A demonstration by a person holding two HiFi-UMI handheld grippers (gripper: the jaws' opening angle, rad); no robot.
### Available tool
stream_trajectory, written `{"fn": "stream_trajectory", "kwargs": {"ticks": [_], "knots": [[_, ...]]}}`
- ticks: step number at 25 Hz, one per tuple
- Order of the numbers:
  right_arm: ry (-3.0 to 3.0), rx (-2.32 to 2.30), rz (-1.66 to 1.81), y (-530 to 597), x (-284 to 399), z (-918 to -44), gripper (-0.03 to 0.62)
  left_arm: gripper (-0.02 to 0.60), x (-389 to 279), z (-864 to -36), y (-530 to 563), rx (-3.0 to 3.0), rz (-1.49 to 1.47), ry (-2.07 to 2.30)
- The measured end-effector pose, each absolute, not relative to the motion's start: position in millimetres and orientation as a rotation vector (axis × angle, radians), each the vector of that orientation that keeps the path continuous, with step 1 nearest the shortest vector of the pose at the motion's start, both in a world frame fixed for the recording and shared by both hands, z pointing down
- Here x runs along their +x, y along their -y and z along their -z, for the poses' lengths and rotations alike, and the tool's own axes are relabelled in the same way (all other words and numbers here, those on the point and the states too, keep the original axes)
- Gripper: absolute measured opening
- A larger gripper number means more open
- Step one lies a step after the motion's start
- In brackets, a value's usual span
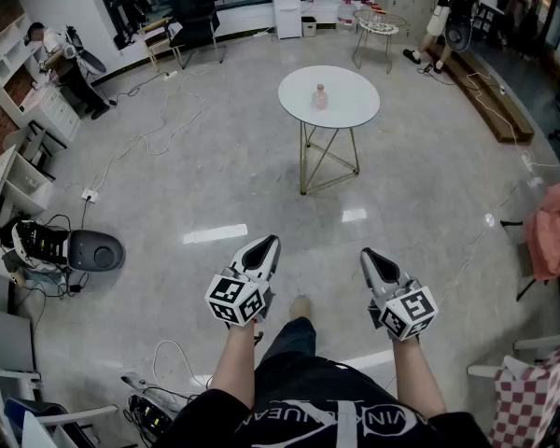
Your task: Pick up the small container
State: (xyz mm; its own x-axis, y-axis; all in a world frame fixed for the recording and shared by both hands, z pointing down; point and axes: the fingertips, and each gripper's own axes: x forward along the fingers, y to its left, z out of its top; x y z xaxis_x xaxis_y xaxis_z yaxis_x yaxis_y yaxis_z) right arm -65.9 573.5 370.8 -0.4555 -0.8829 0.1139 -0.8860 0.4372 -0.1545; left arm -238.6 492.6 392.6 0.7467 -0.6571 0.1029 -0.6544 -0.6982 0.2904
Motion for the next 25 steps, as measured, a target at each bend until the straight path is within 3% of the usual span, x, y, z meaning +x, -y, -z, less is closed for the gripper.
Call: {"fn": "stream_trajectory", "kwargs": {"ticks": [14,25], "knots": [[2.607,1.670,-0.332,-411,-42,-378,0.006,0.026,-209,-402,-320,2.627,-0.013,0.986],[2.564,1.813,-0.419,-362,-18,-392,0.006,0.026,-184,-417,-264,2.628,-0.018,0.908]]}}
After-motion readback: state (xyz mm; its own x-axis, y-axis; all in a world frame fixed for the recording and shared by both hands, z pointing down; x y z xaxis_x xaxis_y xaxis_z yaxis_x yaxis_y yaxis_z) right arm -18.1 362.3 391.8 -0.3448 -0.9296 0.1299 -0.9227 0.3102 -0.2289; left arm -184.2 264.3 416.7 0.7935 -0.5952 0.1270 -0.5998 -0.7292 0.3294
